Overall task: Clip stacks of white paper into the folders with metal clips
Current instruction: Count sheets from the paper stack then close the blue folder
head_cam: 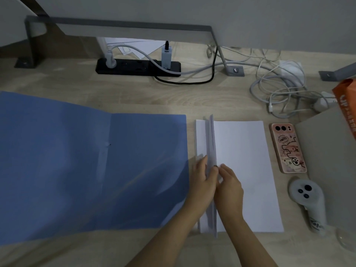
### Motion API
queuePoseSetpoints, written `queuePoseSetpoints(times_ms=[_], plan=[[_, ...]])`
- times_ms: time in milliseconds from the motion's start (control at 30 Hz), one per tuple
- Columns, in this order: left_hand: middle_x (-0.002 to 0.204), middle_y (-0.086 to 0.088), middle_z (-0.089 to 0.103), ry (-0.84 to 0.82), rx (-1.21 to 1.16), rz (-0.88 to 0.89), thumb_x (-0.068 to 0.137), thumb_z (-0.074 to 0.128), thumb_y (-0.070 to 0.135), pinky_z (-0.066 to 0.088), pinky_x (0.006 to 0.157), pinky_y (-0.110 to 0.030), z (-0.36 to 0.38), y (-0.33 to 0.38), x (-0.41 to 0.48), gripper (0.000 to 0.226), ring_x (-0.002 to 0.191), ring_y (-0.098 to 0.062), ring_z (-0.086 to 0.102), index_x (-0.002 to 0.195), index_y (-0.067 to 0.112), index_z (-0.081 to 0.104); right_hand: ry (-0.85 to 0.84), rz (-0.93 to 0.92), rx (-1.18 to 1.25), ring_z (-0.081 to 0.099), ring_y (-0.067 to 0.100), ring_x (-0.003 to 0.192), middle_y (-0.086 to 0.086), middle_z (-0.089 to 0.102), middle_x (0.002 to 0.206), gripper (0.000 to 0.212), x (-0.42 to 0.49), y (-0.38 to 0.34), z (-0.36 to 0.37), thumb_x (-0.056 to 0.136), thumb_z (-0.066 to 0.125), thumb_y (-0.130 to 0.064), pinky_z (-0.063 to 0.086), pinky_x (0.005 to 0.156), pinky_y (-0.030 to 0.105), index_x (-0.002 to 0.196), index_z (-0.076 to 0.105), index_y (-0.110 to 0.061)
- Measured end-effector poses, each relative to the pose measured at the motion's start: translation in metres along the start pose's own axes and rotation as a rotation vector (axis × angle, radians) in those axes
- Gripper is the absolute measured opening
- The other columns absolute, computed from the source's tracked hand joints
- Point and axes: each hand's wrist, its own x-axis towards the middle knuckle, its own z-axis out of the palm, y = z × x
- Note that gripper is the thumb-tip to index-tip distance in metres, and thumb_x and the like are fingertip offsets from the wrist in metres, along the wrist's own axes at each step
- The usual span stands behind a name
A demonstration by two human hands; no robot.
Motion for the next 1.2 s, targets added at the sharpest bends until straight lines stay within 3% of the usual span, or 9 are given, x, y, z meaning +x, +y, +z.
queuePoseSetpoints(times_ms=[167, 367, 533, 633, 767, 900, 967, 1067, 1200], plan=[[0.14, -0.005, 0.044, -0.047, -0.015, -0.226, 0.097, 0.036, 0.038, 0.04, 0.102, -0.034, 0.002, 0.003, 0.017, 0.049, 0.125, -0.023, 0.047, 0.139, 0.013, 0.03, -0.041, 0.035, 0.041, 0.052, 0.024, 0.123, 0.01, 0.044, 0.143, 0.037, 0.0, -0.002, -0.002, 0.097, 0.04, -0.019, 0.037, 0.094, 0.021, 0.13, 0.051, -0.008], [0.144, -0.008, 0.04, 0.02, 0.12, -0.165, 0.097, 0.038, 0.016, 0.041, 0.104, -0.034, 0.007, -0.004, 0.019, 0.046, 0.127, -0.025, 0.045, 0.141, 0.008, 0.027, -0.068, 0.119, 0.261, 0.051, 0.019, 0.122, 0.007, 0.053, 0.135, 0.036, 0.007, 0.012, -0.016, 0.097, 0.04, -0.021, 0.033, 0.097, 0.021, 0.13, 0.051, -0.011], [0.122, 0.002, 0.056, -0.049, 0.041, -0.017, 0.096, 0.037, 0.014, 0.042, 0.08, -0.02, -0.022, 0.014, 0.006, 0.029, 0.098, -0.007, 0.053, 0.124, 0.02, 0.045, 0.05, 0.148, 0.297, 0.04, 0.026, 0.131, 0.007, 0.04, 0.144, 0.059, 0.021, 0.037, -0.057, 0.087, 0.058, -0.028, 0.037, 0.106, 0.045, 0.14, 0.034, -0.019], [0.114, 0.018, 0.055, -0.057, 0.007, 0.089, 0.097, 0.038, 0.014, 0.04, 0.082, -0.009, -0.057, 0.026, -0.006, 0.031, 0.101, 0.005, 0.052, 0.124, 0.026, 0.045, -0.126, 0.241, 0.466, 0.047, 0.032, 0.126, 0.011, 0.047, 0.14, 0.071, 0.023, 0.038, -0.079, 0.077, 0.069, -0.039, 0.041, 0.102, 0.048, 0.137, 0.039, -0.018], [0.113, 0.021, 0.054, 0.078, -0.018, 0.123, 0.096, 0.041, 0.01, 0.041, 0.077, 0.0, -0.111, 0.025, -0.018, 0.031, 0.098, 0.011, 0.049, 0.121, 0.029, 0.043, -0.532, 0.303, 0.757, 0.069, 0.025, 0.097, 0.005, 0.072, 0.108, 0.04, 0.01, 0.017, -0.076, 0.078, 0.059, -0.032, 0.052, 0.081, 0.038, 0.115, 0.061, -0.018], [0.132, 0.007, 0.051, 0.175, -0.031, 0.035, 0.096, 0.042, 0.013, 0.038, 0.099, -0.025, -0.153, 0.014, -0.017, 0.04, 0.118, -0.011, 0.05, 0.136, 0.019, 0.041, -0.625, 0.31, 0.812, 0.069, 0.016, 0.096, -0.001, 0.073, 0.107, 0.025, -0.01, -0.001, -0.049, 0.085, 0.056, -0.017, 0.051, 0.084, 0.036, 0.109, 0.064, -0.021], [0.13, 0.004, 0.052, 0.17, -0.01, -0.026, 0.096, 0.042, 0.014, 0.041, 0.097, -0.027, -0.159, 0.009, -0.014, 0.038, 0.115, -0.013, 0.051, 0.134, 0.016, 0.041, -0.57, 0.305, 0.803, 0.069, 0.017, 0.096, -0.001, 0.073, 0.105, 0.025, -0.014, -0.004, -0.034, 0.086, 0.055, -0.015, 0.052, 0.083, 0.035, 0.109, 0.064, -0.021], [0.113, 0.003, 0.056, 0.226, 0.05, -0.096, 0.095, 0.042, 0.014, 0.044, 0.073, -0.02, -0.169, 0.006, -0.014, 0.027, 0.092, -0.009, 0.054, 0.122, 0.017, 0.042, -0.485, 0.315, 0.748, 0.068, 0.022, 0.096, -0.001, 0.073, 0.105, 0.023, -0.024, -0.008, -0.019, 0.087, 0.057, -0.016, 0.052, 0.084, 0.036, 0.108, 0.064, -0.023], [0.114, 0.0, 0.052, 0.283, 0.16, -0.182, 0.095, 0.044, 0.015, 0.043, 0.086, -0.029, -0.239, -0.059, -0.045, 0.032, 0.1, -0.015, 0.052, 0.127, 0.017, 0.041, -0.488, 0.328, 0.678, 0.062, 0.021, 0.104, 0.001, 0.066, 0.114, 0.025, -0.052, -0.037, 0.044, 0.089, 0.056, -0.015, 0.045, 0.099, 0.042, 0.114, 0.059, -0.021]])
